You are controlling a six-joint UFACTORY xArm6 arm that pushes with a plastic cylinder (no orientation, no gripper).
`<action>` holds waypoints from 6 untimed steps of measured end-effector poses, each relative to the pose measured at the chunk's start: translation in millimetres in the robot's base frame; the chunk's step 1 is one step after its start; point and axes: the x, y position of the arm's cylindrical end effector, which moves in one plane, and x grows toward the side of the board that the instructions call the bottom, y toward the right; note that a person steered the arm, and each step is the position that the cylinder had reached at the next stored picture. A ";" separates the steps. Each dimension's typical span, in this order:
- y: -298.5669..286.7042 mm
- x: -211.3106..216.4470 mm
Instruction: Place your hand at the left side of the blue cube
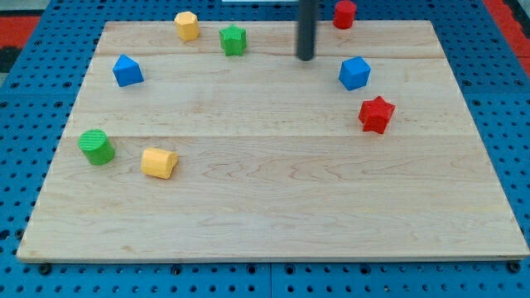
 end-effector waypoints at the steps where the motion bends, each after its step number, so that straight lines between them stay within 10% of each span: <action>1: -50.1 48.9; 4: -74.8 42.5; 6: -105.6 130.8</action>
